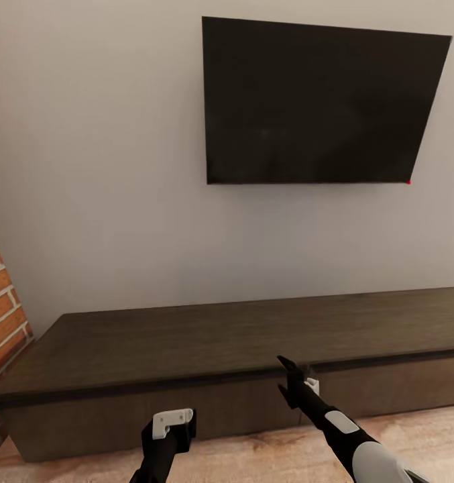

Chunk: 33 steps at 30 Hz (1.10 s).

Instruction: Place each of the two pumpkins and all three candles from the living room inside a cabinet in the living room (use any cabinet), then make sure every cabinet is closed, and position the cauldron so it is next to a table in the living room.

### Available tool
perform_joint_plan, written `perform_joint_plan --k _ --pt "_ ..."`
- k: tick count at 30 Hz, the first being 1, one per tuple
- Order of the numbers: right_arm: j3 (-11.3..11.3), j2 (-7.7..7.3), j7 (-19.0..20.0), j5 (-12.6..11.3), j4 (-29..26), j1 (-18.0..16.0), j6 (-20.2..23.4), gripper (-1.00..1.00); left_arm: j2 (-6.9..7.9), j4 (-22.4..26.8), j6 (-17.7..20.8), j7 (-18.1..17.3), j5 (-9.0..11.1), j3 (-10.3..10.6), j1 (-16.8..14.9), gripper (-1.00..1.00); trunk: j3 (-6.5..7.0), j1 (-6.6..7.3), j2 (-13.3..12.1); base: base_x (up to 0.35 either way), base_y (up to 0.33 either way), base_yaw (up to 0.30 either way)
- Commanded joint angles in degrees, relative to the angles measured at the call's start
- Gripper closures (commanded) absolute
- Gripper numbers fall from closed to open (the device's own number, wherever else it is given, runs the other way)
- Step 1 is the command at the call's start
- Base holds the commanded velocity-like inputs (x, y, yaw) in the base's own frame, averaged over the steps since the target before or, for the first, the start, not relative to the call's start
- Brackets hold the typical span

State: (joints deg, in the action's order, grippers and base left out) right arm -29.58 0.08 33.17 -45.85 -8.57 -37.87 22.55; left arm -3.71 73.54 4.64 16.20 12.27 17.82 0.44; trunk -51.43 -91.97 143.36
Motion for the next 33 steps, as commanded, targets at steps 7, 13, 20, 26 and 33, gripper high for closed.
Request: perform_joint_plan --k 7,13,20,26,33 --pt "-0.21 0.01 -0.02 -0.43 -0.05 -0.01 0.68 -1.0 0.01 0.11 0.28 0.32 0.39 0.09 0.0 -1.0 -1.61 -0.17 0.12 0.0 0.0 0.0" --pt "-0.22 0.01 0.56 -0.46 -0.11 -0.01 0.74 -1.0 0.01 0.11 0.29 0.32 0.39 0.1 0.0 -1.0 -2.49 -0.27 0.17 0.0 0.0 0.0" --pt "-0.22 -0.24 1.12 -0.47 -0.13 -0.01 0.81 -1.0 0.01 0.11 0.28 0.31 0.39 0.1 0.0 -1.0 -2.49 -0.27 0.17 0.0 0.0 0.0" --pt "-0.19 -0.86 7.59 -0.45 -0.1 0.08 0.93 -1.0 0.01 0.11 0.29 0.32 0.34 0.11 0.0 -1.0 -2.49 -0.27 0.17 0.0 0.0 0.0" --pt "-0.14 -1.57 10.51 -0.39 -0.05 0.1 0.97 -1.0 0.01 0.04 0.29 0.32 0.31 0.11 0.0 -1.0 -3.38 -0.38 0.23 0.0 0.0 0.0"
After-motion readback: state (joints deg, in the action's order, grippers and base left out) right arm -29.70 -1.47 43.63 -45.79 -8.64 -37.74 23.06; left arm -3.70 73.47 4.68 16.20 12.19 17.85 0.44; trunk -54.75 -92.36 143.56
